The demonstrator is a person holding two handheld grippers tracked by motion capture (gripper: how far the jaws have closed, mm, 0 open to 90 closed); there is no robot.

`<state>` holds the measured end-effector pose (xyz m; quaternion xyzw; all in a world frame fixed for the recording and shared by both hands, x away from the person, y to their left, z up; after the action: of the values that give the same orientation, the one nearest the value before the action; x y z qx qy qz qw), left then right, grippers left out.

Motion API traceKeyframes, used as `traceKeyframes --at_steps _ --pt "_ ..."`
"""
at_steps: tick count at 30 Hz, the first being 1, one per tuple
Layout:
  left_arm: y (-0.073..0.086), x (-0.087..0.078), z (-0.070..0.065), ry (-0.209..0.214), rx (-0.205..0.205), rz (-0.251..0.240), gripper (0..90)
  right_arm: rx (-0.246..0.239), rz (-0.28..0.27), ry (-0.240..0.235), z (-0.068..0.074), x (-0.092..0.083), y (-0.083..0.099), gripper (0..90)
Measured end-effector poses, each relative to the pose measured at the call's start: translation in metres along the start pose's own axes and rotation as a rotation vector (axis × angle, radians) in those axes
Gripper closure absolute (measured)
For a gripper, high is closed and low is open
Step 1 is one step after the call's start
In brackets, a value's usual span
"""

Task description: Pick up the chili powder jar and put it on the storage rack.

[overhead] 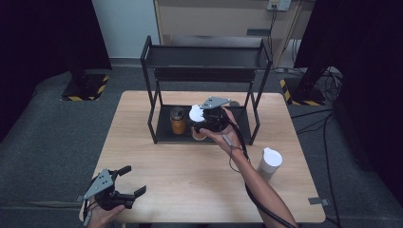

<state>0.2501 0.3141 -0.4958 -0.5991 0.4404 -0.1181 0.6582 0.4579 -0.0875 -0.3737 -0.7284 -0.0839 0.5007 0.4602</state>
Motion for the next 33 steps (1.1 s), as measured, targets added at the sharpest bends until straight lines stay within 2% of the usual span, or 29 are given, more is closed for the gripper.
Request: traceKeyframes --at_steps 12,21,33 --pt "0.000 0.000 0.001 0.002 -0.004 -0.001 1.2 0.072 0.000 0.031 -0.023 0.030 0.005 31.0" --pt "0.000 0.001 0.001 0.004 -0.003 0.001 1.2 0.091 0.002 0.059 -0.029 0.047 0.009 31.0" --pt "0.000 0.001 0.000 0.005 -0.001 0.001 1.2 0.124 0.022 0.064 -0.035 0.065 0.015 31.0"
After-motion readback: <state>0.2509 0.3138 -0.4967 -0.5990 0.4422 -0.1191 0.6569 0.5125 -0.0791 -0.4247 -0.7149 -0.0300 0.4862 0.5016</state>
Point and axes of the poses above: each handheld gripper's, and its own axes: x roughly forward along the jaws, y roughly out of its underside, z roughly to its left, the point moved 10 cm from there along x, roughly forward along the jaws, and after that the axes turned 12 degrees about z, right-handed, at the moved point
